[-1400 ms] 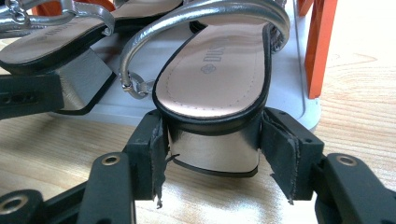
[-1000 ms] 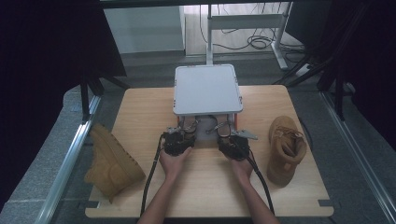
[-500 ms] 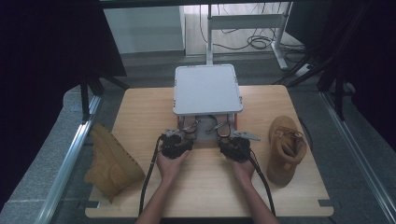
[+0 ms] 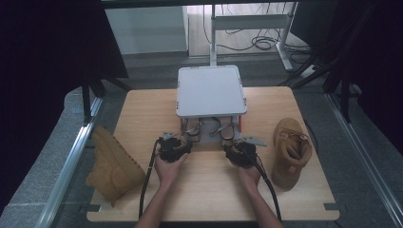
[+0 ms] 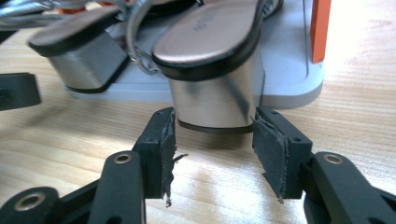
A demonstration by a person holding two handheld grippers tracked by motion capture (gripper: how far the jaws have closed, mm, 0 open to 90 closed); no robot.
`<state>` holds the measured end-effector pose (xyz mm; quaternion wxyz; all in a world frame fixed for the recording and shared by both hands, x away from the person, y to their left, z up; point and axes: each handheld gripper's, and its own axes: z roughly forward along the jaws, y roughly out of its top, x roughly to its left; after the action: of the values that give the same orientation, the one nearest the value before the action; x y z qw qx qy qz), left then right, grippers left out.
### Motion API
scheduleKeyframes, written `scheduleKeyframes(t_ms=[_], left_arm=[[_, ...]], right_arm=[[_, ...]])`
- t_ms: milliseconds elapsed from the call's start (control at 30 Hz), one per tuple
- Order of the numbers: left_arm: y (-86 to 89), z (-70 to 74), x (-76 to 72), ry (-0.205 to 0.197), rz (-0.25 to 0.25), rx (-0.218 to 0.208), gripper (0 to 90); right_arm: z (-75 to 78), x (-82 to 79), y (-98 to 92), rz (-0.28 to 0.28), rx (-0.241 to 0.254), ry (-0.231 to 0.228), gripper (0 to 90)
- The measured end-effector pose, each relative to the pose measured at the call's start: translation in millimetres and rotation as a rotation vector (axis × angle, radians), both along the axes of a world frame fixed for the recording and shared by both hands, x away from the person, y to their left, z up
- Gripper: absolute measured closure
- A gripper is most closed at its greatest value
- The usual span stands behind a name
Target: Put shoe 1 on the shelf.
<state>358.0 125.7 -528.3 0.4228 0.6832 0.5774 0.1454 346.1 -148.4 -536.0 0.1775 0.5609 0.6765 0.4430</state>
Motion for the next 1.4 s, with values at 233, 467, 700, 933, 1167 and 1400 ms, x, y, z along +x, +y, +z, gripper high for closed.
scheduleKeyframes(t_ms=[233, 467, 700, 933, 1167, 1400], left_arm=[[1.1, 1.2, -1.0, 0.002, -0.004, -0.005, 46.4], [0.8, 2.5, -2.3, -0.002, -0.005, -0.010, 46.5], [-0.2, 2.1, -3.4, -0.003, -0.014, -0.007, 46.4], [2.2, -1.2, -1.7, 0.009, -0.009, -0.004, 46.1], [5.0, -3.1, -3.5, 0.005, -0.007, -0.014, 46.5], [8.4, -2.6, -3.7, 0.007, -0.002, -0.022, 46.5]], right_arm=[[10.2, -7.5, -4.7, 0.020, 0.016, -0.036, 51.4], [6.6, -11.3, -14.9, 0.008, 0.037, -0.027, 51.7], [6.9, -14.6, -17.9, 0.018, 0.042, -0.033, 51.7], [9.0, -22.0, -21.2, 0.029, 0.049, -0.047, 50.8], [9.9, -26.5, -19.6, 0.045, 0.046, -0.052, 50.7], [10.8, -28.5, -20.1, 0.046, 0.039, -0.058, 50.6]])
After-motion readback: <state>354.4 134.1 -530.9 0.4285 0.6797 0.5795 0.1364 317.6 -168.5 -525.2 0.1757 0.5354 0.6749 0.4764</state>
